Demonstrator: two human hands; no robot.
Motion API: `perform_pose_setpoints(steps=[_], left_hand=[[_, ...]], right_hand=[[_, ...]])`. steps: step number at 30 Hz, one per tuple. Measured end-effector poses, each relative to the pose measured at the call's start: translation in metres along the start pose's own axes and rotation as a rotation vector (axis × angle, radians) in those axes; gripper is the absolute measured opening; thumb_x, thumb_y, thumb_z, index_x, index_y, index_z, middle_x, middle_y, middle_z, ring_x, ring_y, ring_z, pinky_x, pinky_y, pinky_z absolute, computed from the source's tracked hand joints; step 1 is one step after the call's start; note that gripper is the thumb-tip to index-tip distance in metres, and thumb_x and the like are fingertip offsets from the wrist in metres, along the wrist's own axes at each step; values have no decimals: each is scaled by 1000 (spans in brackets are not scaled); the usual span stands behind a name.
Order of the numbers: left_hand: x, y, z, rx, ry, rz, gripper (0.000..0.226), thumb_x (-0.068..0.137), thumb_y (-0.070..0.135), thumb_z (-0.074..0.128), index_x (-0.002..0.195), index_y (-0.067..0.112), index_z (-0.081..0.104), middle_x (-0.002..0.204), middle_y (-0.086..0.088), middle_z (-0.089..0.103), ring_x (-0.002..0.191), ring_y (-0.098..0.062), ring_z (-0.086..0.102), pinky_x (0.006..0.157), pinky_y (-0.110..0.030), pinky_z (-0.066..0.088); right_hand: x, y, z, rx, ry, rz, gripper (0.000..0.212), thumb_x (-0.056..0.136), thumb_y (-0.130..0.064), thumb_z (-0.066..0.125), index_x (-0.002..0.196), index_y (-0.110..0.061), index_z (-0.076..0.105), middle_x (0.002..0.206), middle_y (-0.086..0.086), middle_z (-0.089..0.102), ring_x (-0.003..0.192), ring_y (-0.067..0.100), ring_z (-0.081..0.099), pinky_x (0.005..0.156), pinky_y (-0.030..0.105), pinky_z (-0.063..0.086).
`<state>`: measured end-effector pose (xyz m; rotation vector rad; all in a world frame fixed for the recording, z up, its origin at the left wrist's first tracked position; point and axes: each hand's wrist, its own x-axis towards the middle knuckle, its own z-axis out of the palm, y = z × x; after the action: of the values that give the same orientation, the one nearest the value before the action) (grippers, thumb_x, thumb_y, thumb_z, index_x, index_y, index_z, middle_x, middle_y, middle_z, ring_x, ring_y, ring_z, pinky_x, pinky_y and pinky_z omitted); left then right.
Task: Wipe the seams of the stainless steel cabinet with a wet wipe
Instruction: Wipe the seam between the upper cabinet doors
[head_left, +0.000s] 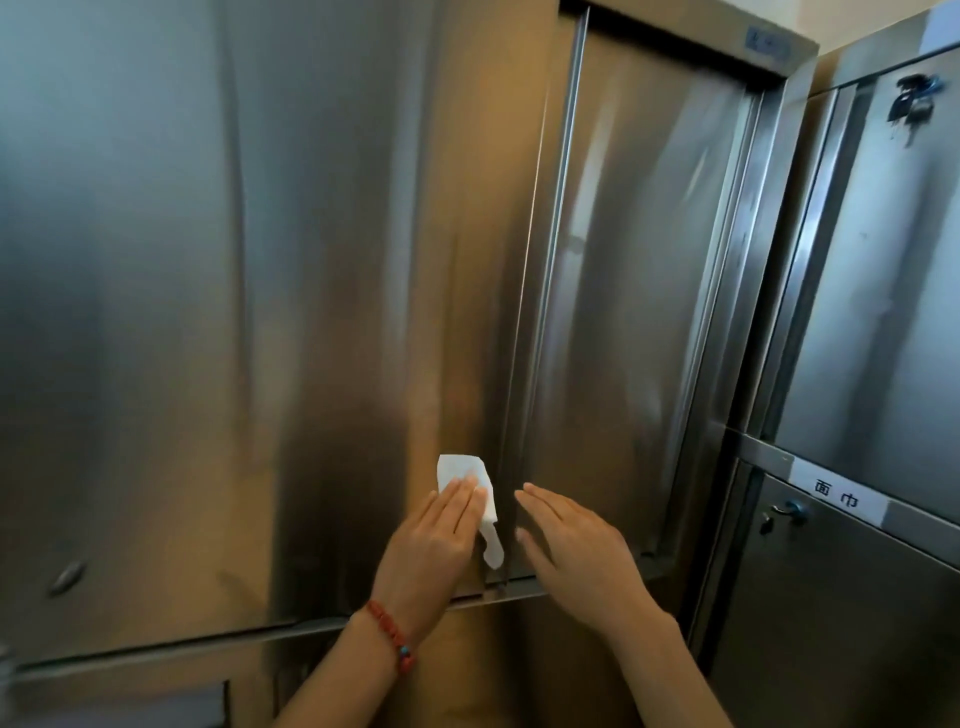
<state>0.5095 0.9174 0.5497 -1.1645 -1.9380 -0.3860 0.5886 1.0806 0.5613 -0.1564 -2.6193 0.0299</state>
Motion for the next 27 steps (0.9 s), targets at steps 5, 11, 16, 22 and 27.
perform_pose_setpoints(steps=[5,11,16,22,27], left_hand=[[-30,-15,-26,26,6,-56,75,30,14,95,100,3,71,101,-13,71,90,-23,69,69,-36,58],[-65,-22,-64,142,-30,-136,78,27,14,96,100,1,71,102,-15,70,90,-25,69,71,-37,55],[-88,-18,-93,245,-48,-228,75,23,15,96,93,1,73,98,-15,71,86,-24,70,68,-37,56],[-117,-8,-120,332,-90,-346,74,30,11,95,99,1,71,102,-17,70,90,-27,69,68,-40,58],[-138,-7,-147,420,-92,-388,72,26,5,94,95,0,72,97,-16,71,84,-25,71,65,-38,58]], right_hand=[[-6,-35,2,28,-3,-62,48,98,-49,32,144,-35,30,150,-16,31,135,3,31,99,18,15],[-11,-77,-12,67,-46,-200,50,99,-45,32,146,-29,27,152,-9,30,138,8,28,109,25,18],[-13,-106,-11,98,-90,-297,51,100,-45,29,147,-28,23,154,-8,24,142,9,20,115,30,14],[-24,-131,0,167,-37,-422,49,99,-47,31,145,-29,29,151,-10,31,139,7,26,103,22,8],[-29,-157,2,209,-22,-518,49,99,-45,33,145,-27,31,150,-7,34,138,8,30,103,21,9]])
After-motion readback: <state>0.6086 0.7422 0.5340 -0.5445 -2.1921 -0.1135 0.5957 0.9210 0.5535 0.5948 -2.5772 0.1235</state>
